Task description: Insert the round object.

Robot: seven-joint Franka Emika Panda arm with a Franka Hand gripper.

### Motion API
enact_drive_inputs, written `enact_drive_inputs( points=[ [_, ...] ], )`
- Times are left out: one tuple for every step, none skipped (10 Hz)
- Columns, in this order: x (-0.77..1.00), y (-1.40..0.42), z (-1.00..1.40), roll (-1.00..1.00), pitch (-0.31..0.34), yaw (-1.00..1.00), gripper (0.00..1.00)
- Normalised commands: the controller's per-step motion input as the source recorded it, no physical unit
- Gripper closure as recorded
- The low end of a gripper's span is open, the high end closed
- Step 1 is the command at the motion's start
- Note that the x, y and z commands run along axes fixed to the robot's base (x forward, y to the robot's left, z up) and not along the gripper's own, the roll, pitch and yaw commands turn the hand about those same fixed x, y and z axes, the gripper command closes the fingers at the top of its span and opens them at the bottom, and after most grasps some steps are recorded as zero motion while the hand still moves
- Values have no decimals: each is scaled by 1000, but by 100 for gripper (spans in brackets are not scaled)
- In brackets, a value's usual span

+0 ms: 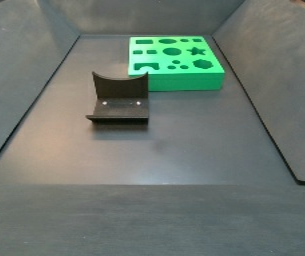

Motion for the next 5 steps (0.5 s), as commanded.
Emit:
enact_drive_inputs(
  points=[
    [-26, 400, -680, -263, 36, -34, 100],
    [-9, 289, -529, -337, 36, -6, 100],
    [-37, 274, -506, -343, 59, 0, 100],
    [-134, 320, -591, -257, 133, -71, 100],
    [0, 171, -763, -193, 59, -54, 100]
  ],
)
